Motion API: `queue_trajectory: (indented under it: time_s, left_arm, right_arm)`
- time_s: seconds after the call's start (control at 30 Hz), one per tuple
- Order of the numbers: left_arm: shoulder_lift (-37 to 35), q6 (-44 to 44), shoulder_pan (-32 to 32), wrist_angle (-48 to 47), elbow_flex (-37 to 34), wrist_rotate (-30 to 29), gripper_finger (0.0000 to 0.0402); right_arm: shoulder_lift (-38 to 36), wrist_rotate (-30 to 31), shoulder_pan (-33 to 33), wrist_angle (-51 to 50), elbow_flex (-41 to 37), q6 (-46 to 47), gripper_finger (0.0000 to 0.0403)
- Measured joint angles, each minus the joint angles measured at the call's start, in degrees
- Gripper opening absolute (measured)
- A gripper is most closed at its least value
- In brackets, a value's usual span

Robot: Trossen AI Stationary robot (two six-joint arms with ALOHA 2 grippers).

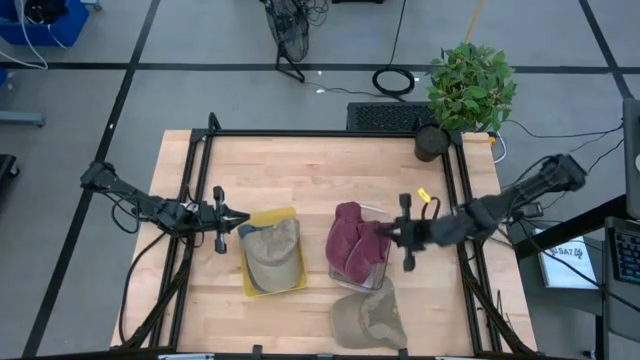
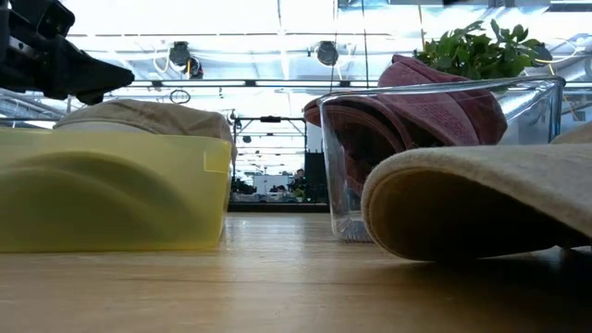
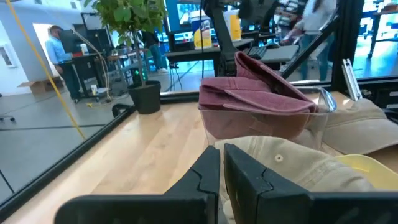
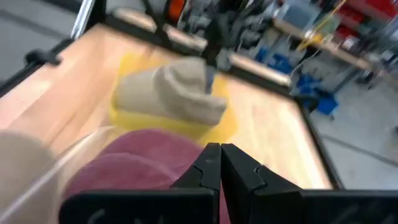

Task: Pick & Place hat
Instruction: Put the brown cap into the yellow bin

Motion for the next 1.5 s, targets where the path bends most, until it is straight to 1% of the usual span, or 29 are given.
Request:
queue_trajectory:
  time_s: [0.07,0.17,0.23,0.37,0.5,0.6,0.7,0.8,0.9,1.0,1.1,1.23,1.4,1.5]
  left_arm:
    - [0.0,0.23,0.0,-0.02,0.0,0.0,0.0031]
    - [0.0,1.02,0.0,-0.06,0.0,0.0,0.0031]
    - [0.0,1.13,0.0,-0.23,0.0,0.0,0.0031]
    - [0.0,0.52,0.0,-0.47,0.02,0.0,0.0031]
    - [0.0,-0.29,0.0,-0.48,0.04,0.01,0.0031]
    - [0.0,-2.14,0.0,-0.49,0.04,0.03,0.0031]
    - [0.0,-4.14,0.0,-0.61,0.04,0.05,0.0031]
    - [0.02,-5.68,0.0,-1.44,0.04,0.07,0.0031]
    - [0.0,-7.67,0.0,-3.29,0.05,0.09,0.0031]
    - [0.02,-9.6,0.0,-5.24,0.06,0.14,0.0031]
    - [0.02,-10.04,0.0,-5.9,0.07,0.15,0.0031]
    - [0.02,-9.57,-0.01,-5.56,0.07,0.15,0.0031]
    - [0.02,-9.52,-0.02,-6.27,0.07,0.16,0.0031]
    - [0.02,-9.52,0.0,-7.28,0.07,0.66,0.0031]
  right_arm:
    - [3.46,2.99,3.82,-6.73,5.62,4.32,0.0]
    - [10.34,8.82,10.14,-13.42,13.09,10.75,0.0]
    - [15.66,9.88,13.68,-18.6,17.62,14.05,0.0]
    - [25.21,9.74,18.41,-25.87,26.41,21.69,0.0]
    - [34.37,8.28,21.86,-28.54,34.14,27.16,0.0]
    - [40.81,5.58,23.37,-30.29,40.47,31.27,0.0]
    - [45.38,5.04,23.89,-34.7,45.28,38.63,0.0005]
    - [47.32,0.41,23.73,-37.53,46.29,45.08,0.0028]
    - [48.05,-4.84,23.18,-38.24,46.24,50.92,0.007]
    - [48.13,-6.29,23.09,-37.97,46.2,53.42,0.0124]
    - [48.11,-6.34,22.66,-37.02,46.2,54.79,0.0179]
    - [48.11,-6.43,22.6,-36.43,46.03,58.11,0.0235]
    - [48.37,-7.09,23.57,-35.46,42.9,66.68,0.0272]
    - [48.33,-10.26,23.82,-31.86,38.86,73.51,0.0281]
